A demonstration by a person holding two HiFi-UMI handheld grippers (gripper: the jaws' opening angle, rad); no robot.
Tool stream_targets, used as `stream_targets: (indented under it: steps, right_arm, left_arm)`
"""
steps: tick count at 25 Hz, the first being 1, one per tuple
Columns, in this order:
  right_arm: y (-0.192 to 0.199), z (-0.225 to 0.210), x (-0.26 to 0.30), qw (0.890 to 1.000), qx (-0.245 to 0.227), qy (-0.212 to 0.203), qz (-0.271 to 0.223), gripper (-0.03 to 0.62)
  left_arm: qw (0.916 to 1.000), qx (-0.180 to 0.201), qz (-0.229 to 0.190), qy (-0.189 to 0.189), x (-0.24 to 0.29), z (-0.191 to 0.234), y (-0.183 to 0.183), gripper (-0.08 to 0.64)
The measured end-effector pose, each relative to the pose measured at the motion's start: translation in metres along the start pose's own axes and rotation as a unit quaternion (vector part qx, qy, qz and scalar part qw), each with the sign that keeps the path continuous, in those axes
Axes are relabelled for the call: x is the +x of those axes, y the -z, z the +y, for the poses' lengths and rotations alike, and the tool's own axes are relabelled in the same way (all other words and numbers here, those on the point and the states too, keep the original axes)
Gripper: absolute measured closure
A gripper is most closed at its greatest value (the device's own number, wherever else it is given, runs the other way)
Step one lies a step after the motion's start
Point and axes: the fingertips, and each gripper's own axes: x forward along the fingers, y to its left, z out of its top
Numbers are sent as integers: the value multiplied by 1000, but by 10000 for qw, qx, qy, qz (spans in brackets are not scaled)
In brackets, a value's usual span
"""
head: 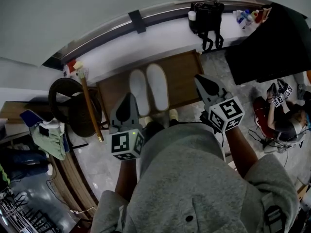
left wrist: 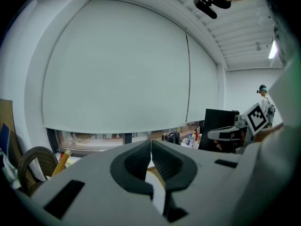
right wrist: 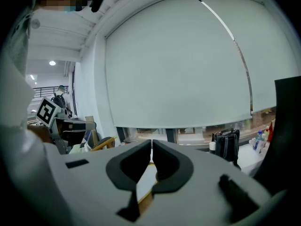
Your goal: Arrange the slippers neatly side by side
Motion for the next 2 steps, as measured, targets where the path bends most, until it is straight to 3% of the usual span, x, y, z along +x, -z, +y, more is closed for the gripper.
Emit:
stream_targets:
  steps: [2]
  right_arm:
    - [0, 0, 1, 10000, -3, -14, 19, 563]
  left_arm:
    - [10000, 74, 50, 23, 1, 2, 2, 541]
